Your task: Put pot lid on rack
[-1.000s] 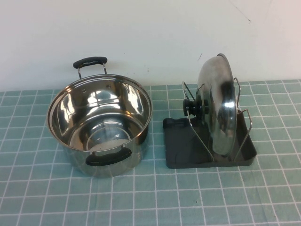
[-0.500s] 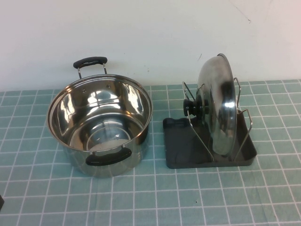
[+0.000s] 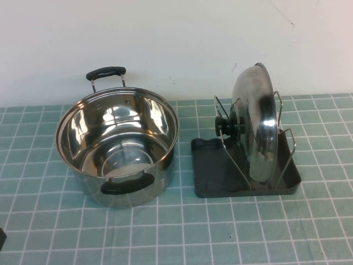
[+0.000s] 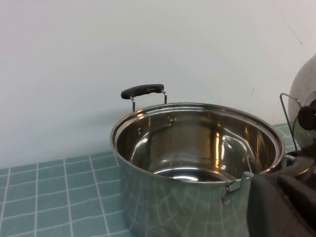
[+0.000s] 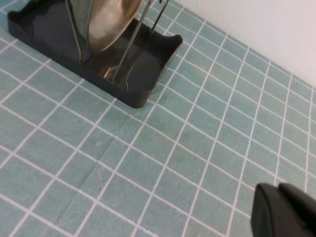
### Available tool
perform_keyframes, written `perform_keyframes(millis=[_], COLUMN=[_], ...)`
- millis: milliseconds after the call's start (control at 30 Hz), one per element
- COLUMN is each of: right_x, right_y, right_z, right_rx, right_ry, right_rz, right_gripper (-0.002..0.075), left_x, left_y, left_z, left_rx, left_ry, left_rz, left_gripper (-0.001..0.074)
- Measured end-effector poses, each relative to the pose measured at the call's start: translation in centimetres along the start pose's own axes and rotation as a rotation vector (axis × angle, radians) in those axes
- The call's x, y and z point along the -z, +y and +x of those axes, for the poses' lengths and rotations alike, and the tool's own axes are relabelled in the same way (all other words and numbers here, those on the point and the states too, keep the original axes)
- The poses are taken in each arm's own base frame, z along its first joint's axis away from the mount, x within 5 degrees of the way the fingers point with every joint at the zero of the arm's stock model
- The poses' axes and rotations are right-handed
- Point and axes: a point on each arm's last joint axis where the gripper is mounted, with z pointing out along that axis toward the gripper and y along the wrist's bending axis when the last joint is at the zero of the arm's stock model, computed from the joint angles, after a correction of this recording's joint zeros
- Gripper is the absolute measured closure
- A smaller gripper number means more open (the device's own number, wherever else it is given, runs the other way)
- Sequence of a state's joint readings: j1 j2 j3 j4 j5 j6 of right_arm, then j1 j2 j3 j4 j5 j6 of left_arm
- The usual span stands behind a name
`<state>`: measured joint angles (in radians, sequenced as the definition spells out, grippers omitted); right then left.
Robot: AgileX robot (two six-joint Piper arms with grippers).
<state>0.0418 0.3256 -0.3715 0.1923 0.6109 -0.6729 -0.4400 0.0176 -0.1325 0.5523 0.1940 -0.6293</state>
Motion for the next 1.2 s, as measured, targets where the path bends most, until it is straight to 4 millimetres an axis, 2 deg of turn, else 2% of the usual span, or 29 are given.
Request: perform_keyframes(millis=[200, 433, 533, 733, 1200], right_x=[0.0, 0.0, 0.0, 0.0, 0.0], right_y=[0.0, 0.0, 0.0, 0.1, 0.1], right_z=[0.0, 0.0, 0.0, 0.0, 0.0], right_rx=[-0.001, -0.002, -0.004, -0.004, -0.004], right_ry=[0.002, 0.001, 0.001, 0.002, 0.002], right_rz=[-0.002, -0.003, -0.004, -0.005, -0.005], right_gripper=[0.0726, 0.0726, 0.0726, 0.0726, 0.0727], left_x=[0.2, -0.1, 0.0, 0.1, 0.1], left_y=[0.5, 1.3, 1.5, 1.8, 1.6], left_z=[1.7, 5.2, 6.0, 6.1, 6.2], left_rx=[0.078, 0.119, 0.159, 0.086, 0.114], left_ry=[0.078, 0.177, 0.215, 0.239, 0.239], left_rz=[-0.093, -0.233, -0.287, -0.333, -0.324], left_gripper=[0.0737, 0.0737, 0.0737, 0.0737, 0.0737])
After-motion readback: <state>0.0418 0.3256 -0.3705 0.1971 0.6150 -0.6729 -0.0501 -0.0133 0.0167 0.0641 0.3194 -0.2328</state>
